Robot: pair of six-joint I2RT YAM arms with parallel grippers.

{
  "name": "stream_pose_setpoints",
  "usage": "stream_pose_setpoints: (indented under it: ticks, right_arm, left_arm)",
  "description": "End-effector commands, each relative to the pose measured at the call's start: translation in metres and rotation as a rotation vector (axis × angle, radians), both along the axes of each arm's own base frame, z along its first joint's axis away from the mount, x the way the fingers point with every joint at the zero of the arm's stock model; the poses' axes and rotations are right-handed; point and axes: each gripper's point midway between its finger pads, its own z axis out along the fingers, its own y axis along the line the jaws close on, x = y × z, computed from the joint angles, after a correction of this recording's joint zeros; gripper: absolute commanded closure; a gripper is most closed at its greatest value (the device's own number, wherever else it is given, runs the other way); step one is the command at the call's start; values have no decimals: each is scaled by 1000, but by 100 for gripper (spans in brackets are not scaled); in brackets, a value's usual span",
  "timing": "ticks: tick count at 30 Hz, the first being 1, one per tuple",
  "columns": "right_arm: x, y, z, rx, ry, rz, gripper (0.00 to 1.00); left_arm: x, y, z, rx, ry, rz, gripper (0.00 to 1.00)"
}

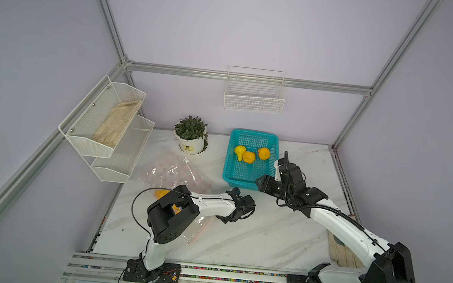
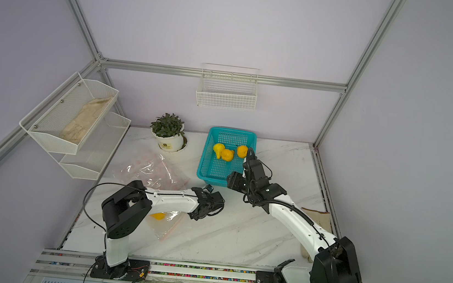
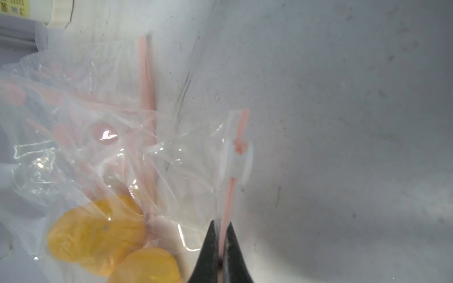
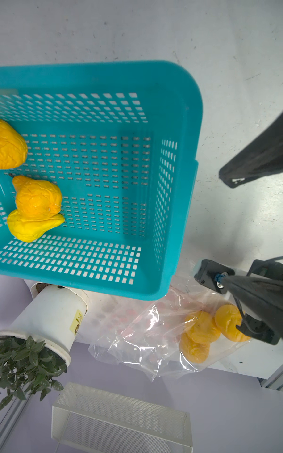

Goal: Open the zip-top bag and take out the pear
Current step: Pick up the zipper food storage bag at the center of the board.

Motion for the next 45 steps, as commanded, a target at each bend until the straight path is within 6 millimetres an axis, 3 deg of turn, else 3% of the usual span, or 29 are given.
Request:
stream_pose_setpoints:
  ticks: [1,6,10,15,19,25,30,35,41,45]
  right_arm:
    - [-2,8,11,0,-47,86,38]
    - [-9,39,34,38,-210,343,42]
    - [-27,65,53,70,-406,601,47]
    - [-55,91,61,97,-652,916,44]
    - [-66,108,52,108,-761,1133,44]
    - [-76,124,50,132,-954,1389,45]
    - [-88,132,51,226,-1025,1539,46]
    - [-101,144,44,238,-1105,1599,57]
    - [-109,157,39,241,-1112,1628,59]
    - [-111,164,34,227,-1112,1637,73]
  left_arm:
    - [3,-7,33,-134,-9,-78,98]
    - [-11,-10,62,-321,94,-246,100]
    - [-23,-5,102,-445,118,-402,100]
    - [-36,3,126,-545,170,-540,100]
    - [-43,5,131,-547,181,-638,100]
    - [-70,2,145,-574,160,-840,100]
    - [-77,6,150,-580,122,-885,100]
    - [-75,10,148,-579,119,-870,100]
    - [-75,9,150,-587,117,-871,100]
    - [-74,10,151,-587,112,-870,100]
